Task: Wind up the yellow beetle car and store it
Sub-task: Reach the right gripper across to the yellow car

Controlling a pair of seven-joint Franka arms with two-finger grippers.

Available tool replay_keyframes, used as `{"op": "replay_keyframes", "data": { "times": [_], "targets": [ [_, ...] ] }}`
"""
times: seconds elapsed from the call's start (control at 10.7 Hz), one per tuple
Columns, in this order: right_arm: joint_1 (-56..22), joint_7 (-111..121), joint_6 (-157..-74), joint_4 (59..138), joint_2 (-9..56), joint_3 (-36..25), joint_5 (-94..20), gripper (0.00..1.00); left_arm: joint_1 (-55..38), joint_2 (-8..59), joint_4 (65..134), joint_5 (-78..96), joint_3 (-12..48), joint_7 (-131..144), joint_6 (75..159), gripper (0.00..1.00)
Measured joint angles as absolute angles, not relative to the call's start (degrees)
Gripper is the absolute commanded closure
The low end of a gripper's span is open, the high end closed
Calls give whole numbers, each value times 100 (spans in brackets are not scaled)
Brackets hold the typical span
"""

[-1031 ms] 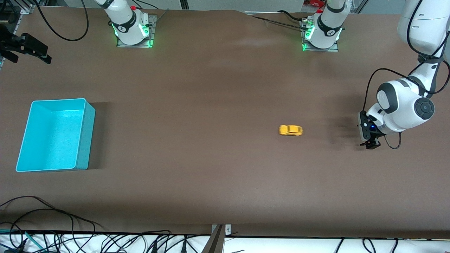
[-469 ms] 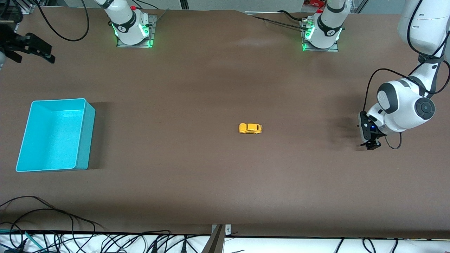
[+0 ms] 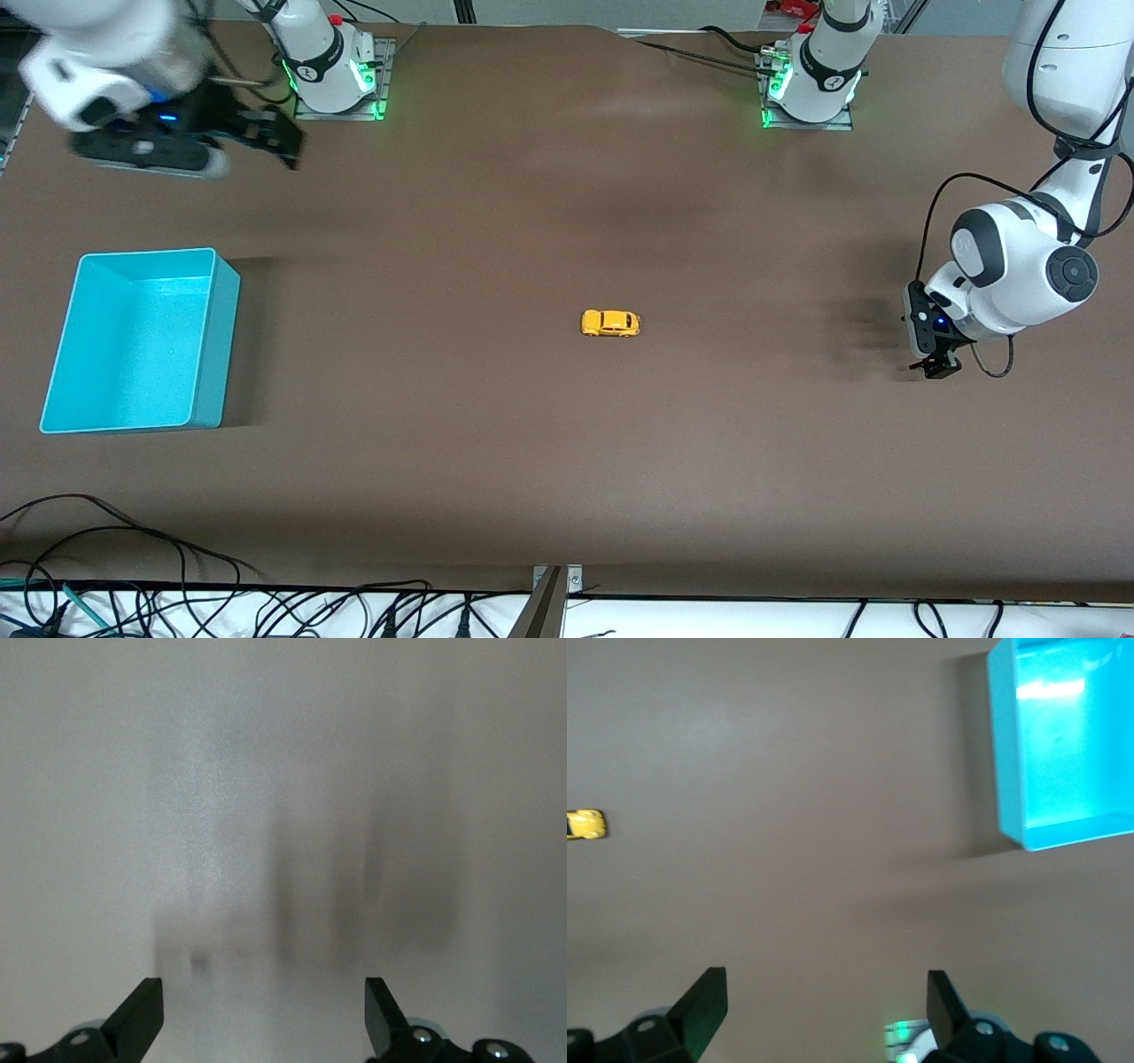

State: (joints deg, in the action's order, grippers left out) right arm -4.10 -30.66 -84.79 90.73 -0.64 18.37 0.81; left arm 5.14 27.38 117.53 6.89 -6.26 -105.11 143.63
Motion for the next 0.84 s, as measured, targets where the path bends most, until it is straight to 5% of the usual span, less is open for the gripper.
{"op": "replay_keyframes", "data": {
  "times": [0.47, 0.84],
  "targets": [
    [-1112, -6346, -9692, 9102, 938, 2248, 81, 0, 527, 2737, 11687, 696, -649, -10503, 14363, 0],
    [-2111, -9512, -11460, 9028, 2258, 2254, 85, 0, 539, 2731, 11670, 696, -657, -10503, 14370, 0]
  ]
}}
